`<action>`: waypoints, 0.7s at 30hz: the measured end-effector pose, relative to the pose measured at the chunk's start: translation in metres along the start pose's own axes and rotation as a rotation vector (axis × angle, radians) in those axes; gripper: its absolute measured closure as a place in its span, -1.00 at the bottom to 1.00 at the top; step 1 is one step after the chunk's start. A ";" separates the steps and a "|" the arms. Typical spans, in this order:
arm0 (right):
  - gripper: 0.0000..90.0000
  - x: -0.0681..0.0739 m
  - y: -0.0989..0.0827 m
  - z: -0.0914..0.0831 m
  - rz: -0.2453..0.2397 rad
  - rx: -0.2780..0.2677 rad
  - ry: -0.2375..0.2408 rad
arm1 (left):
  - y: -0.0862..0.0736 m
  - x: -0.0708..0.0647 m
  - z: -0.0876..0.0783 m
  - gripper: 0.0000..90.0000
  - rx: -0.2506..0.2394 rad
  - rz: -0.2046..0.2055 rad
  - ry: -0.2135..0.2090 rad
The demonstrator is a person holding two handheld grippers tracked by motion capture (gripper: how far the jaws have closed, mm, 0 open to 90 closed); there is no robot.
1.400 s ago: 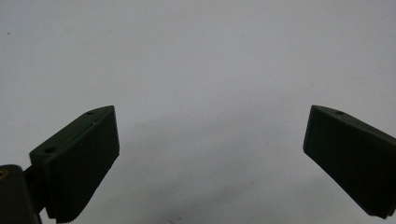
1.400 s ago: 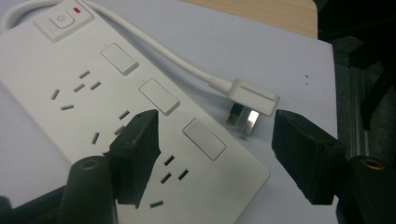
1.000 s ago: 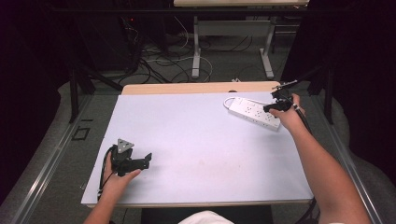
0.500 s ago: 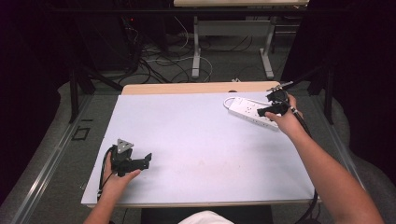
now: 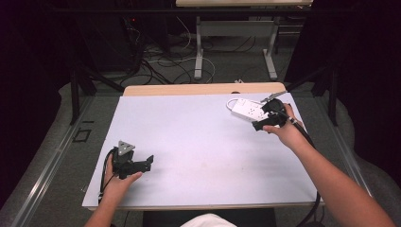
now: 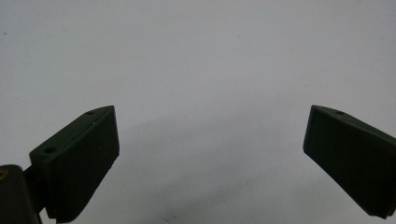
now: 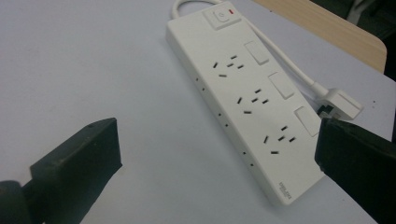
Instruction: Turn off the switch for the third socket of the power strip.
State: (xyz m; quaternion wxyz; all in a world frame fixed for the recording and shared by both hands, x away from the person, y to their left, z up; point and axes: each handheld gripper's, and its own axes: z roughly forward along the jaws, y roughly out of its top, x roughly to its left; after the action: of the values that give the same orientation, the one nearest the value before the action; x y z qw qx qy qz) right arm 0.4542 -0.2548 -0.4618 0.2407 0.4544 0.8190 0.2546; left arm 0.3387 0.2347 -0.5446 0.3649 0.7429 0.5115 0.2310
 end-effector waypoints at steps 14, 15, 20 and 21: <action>-1.00 0.039 -0.011 -0.019 -0.085 -0.048 0.063 | 0.000 -0.001 -0.001 -0.93 0.000 0.004 -0.003; -1.00 0.042 -0.012 -0.020 -0.084 -0.055 0.077 | 0.000 -0.001 -0.001 -0.93 -0.001 0.004 -0.003; -0.99 0.053 -0.020 -0.023 -0.103 -0.061 0.090 | 0.000 -0.002 -0.001 -0.93 0.002 0.006 -0.003; -0.99 0.054 -0.021 -0.023 -0.108 -0.062 0.098 | 0.000 -0.002 -0.001 -0.93 0.002 0.006 -0.004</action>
State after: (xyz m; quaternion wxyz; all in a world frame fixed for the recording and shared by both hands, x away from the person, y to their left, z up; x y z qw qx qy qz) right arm 0.4009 -0.2218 -0.4664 0.2276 0.3888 0.8448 0.2886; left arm 0.3375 0.2333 -0.5438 0.3645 0.7452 0.5087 0.2303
